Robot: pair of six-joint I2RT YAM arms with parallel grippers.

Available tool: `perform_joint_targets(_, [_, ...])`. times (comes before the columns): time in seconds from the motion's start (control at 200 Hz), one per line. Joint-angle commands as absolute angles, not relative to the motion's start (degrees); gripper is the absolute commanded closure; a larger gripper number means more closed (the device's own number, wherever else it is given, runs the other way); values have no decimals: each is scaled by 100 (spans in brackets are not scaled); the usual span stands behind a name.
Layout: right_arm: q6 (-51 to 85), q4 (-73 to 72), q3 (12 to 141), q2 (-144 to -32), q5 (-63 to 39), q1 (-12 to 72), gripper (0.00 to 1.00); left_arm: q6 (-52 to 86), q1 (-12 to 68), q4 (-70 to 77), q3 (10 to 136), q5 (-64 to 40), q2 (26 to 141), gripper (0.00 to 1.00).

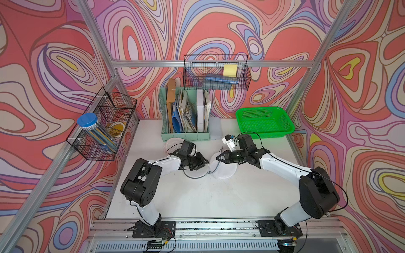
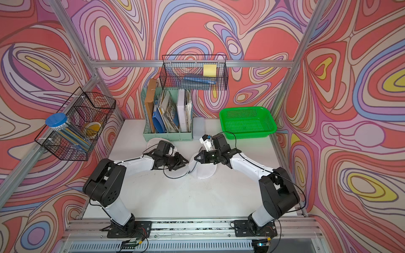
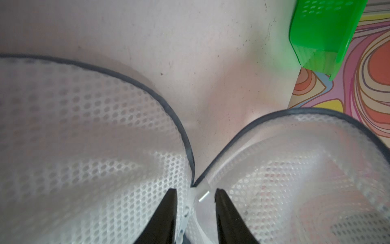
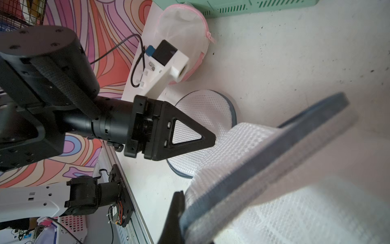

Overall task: Turn the laundry bag inside out
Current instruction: Turn over the laundry bag at the center of the board.

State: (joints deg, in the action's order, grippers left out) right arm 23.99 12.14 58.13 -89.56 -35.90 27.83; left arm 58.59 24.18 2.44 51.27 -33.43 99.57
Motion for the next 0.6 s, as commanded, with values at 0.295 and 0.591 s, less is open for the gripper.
perform_joint_targets(0.295, [2294,1303,5810,-8983,-3755,2739,100,6372,2445,2004,4866,-3689,10124,52])
perform_joint_targets(0.591, [2302,1323,5827,-8965,-3716,2719,100,6368,2603,2382,5057,-4086,10649,48])
